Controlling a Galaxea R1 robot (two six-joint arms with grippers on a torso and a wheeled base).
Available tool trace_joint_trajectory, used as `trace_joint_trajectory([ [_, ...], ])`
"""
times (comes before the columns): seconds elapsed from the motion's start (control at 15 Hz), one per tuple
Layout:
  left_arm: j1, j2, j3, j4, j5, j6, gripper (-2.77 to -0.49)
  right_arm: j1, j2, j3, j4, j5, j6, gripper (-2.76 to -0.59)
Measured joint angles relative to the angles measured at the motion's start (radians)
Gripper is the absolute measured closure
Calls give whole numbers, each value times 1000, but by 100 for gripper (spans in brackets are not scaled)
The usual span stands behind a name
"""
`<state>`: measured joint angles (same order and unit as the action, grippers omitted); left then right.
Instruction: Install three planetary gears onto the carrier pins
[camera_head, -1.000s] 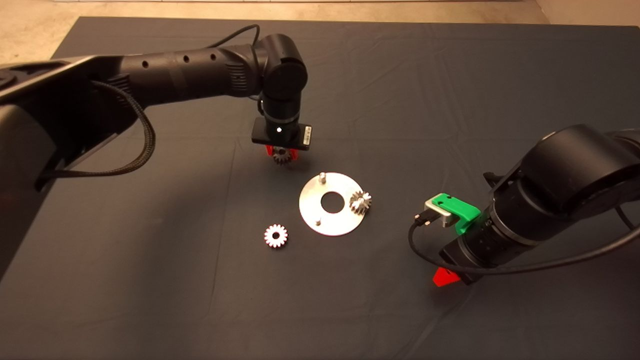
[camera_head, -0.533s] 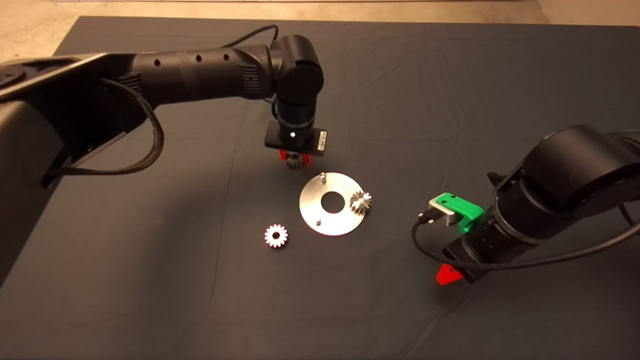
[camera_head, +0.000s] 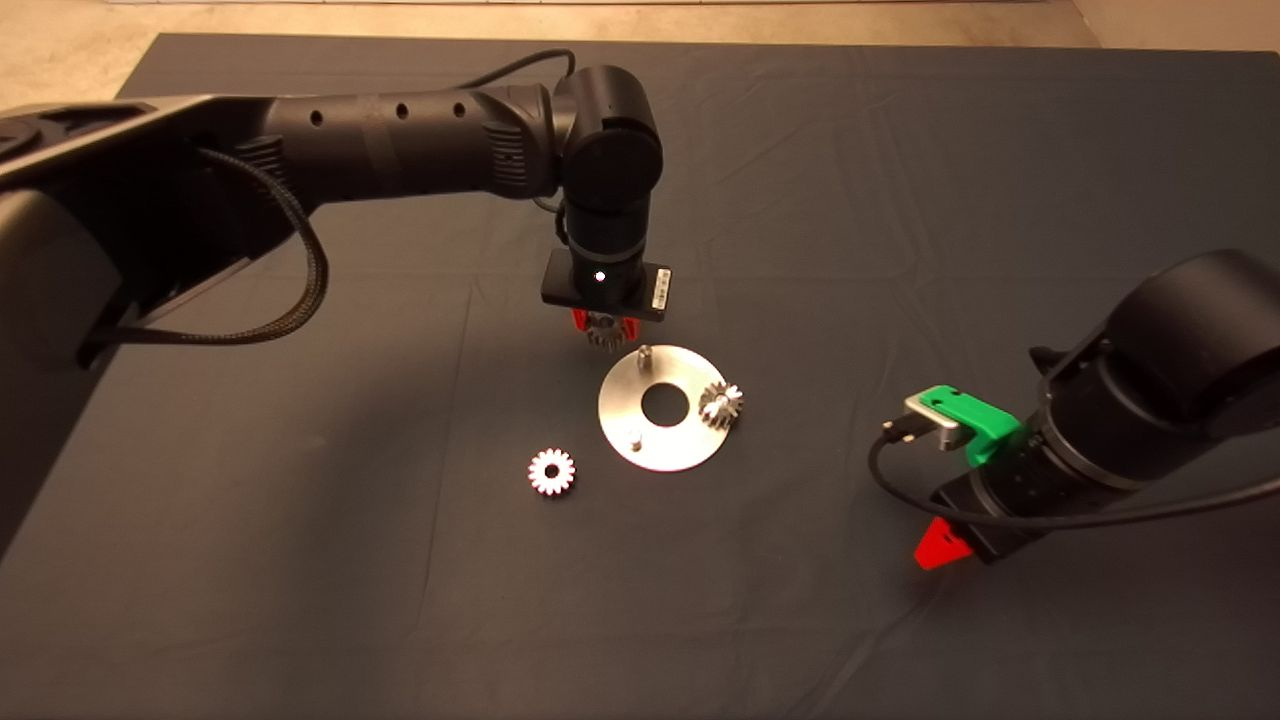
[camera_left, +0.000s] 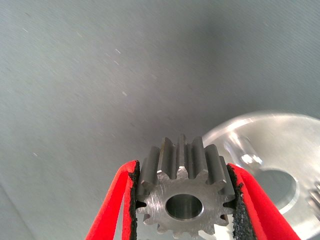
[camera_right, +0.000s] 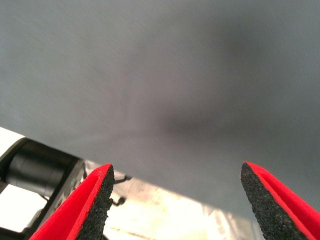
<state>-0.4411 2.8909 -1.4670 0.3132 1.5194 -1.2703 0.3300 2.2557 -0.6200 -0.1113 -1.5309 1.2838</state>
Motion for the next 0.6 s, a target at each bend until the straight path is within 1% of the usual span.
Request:
trace_joint_trajectory([
  [0.07, 0, 1, 2, -3, 0, -1, -91, 1, -22, 5, 9, -1, 0, -187],
  [0.2, 0, 5, 4, -9, 0, -4, -91, 9, -41, 11, 19, -3, 0, -187],
  [0.27, 0, 6, 5, -13, 0, -4, -91, 14, -47, 15, 23, -3, 0, -187],
  [0.6, 0, 15, 5, -22, 0, -4, -91, 17, -56, 28, 31, -2, 0, -187],
])
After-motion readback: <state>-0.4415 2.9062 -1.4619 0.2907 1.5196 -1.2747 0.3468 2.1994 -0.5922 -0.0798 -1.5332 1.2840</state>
